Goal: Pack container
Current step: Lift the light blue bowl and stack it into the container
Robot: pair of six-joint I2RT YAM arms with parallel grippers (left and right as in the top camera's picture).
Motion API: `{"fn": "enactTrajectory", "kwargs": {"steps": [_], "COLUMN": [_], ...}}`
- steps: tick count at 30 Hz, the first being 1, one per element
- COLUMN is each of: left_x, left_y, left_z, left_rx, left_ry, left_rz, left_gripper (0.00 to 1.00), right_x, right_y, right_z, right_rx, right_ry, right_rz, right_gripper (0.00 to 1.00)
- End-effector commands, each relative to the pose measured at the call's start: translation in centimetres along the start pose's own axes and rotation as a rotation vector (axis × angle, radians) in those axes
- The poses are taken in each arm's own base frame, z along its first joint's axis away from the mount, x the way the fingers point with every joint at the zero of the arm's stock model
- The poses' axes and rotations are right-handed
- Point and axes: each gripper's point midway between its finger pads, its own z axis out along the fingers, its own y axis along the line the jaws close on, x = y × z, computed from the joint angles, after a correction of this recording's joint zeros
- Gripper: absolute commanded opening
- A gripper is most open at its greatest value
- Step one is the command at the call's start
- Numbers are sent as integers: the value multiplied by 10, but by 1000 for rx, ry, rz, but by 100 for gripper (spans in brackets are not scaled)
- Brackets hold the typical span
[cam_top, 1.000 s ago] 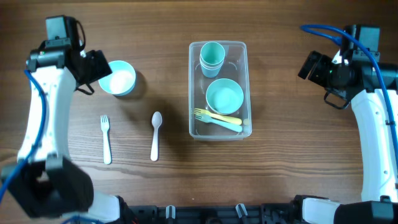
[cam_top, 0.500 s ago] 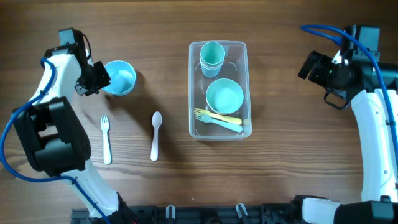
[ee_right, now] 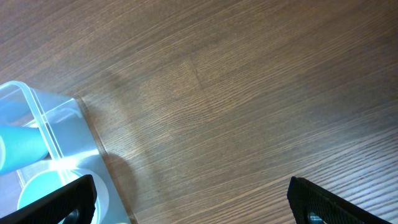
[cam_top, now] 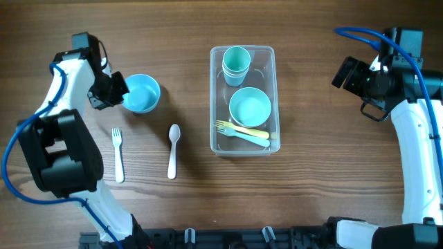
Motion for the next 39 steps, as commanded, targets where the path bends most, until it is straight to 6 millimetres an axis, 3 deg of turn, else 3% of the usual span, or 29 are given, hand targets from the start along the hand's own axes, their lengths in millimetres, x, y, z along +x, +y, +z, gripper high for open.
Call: {"fn": "enactTrajectory", "kwargs": {"steps": [1,5,7,13,17,19,21,24,26,28,30,33,35,37,39], "left_x": [-4,14,34,111,147,155,158,156,155,154,151,145,134,121,113], "left_y": [-55,-123,-154,-231,-266,-275,-280,-285,-287,-287,-288,-282,-268,-237,-200], "left_z": [-92,-192,-209,-192,-131,-102,-72,-45,-39,-37,-41,-79,-122,-169,-199], "left_rx": [75,148,179,277,215,177,141,123,121,121,129,196,232,234,190], "left_ry": [-182,-355,-359,-215,-62,-8,39,60,63,63,59,61,1,-92,-148], "left_rz": [182,348,430,521,595,598,607,607,605,600,593,563,531,484,427], "left_gripper": [4,4,4,4,4,4,4,4,6,17,20,28,28,35,40], "right_x": [3,3,3,3,3,3,3,3,3,3,3,3,3,3,3], "right_y": [0,0,0,0,0,0,0,0,0,0,0,0,0,0,0], "right_z": [5,5,5,5,5,5,5,5,5,5,5,5,5,5,5], "right_rx": [-1,-1,-1,-1,-1,-1,-1,-1,-1,-1,-1,-1,-1,-1,-1], "right_ry": [18,18,18,18,18,18,18,18,18,18,18,18,18,18,18], "right_rz": [2,2,2,2,2,2,2,2,2,2,2,2,2,2,2], "right_gripper": [100,100,100,100,100,100,100,100,100,100,100,100,100,100,100]}}
